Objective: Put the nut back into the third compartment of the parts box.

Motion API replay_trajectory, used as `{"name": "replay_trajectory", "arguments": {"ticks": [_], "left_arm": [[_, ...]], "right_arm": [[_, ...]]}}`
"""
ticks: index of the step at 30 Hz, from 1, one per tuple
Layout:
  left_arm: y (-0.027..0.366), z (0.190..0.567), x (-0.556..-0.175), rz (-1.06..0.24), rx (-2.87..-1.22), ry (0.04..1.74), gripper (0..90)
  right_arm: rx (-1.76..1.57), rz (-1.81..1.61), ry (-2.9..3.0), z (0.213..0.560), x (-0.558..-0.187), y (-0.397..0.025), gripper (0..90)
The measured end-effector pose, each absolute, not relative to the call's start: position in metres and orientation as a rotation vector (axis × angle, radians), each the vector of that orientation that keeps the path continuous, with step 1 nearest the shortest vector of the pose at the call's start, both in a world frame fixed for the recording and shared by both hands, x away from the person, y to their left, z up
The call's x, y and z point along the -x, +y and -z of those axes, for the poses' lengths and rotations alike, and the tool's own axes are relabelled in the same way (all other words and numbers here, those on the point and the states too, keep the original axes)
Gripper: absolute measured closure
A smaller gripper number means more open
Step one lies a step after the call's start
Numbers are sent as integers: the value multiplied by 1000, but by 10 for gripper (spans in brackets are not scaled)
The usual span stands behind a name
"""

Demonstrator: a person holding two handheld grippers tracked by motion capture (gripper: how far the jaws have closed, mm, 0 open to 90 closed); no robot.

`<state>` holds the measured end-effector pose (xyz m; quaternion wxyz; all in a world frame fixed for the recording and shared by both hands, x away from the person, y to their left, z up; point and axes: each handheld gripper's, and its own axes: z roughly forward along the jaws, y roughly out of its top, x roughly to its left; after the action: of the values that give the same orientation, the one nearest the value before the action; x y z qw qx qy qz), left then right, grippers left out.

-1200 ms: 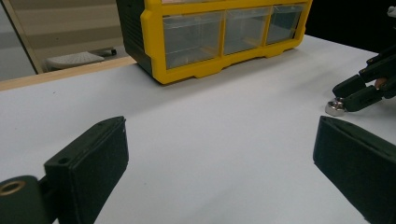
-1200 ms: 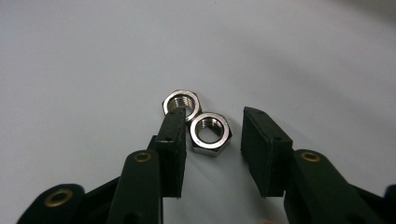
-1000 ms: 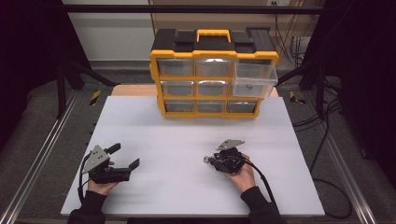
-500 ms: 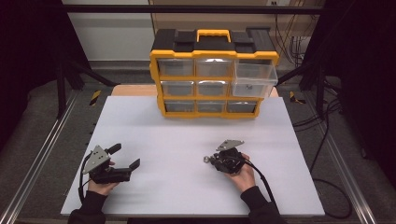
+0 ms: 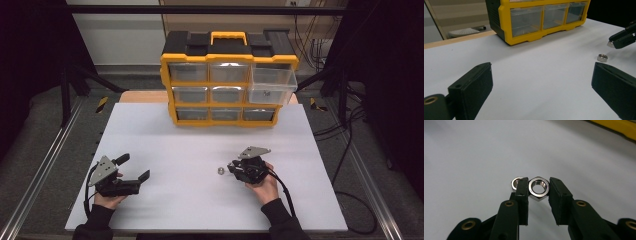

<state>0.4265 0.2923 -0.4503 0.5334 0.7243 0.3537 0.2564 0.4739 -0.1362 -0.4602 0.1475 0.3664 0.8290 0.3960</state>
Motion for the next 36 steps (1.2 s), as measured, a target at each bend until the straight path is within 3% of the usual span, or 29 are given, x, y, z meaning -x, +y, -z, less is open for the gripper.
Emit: {"name": "replay_trajectory", "arguments": {"ticks": [36], "left_arm": [[292,451,-427,-611,-1731,848,34]], "right_arm": [[-1013,-1295,2107,366,-460,-181,703]]}}
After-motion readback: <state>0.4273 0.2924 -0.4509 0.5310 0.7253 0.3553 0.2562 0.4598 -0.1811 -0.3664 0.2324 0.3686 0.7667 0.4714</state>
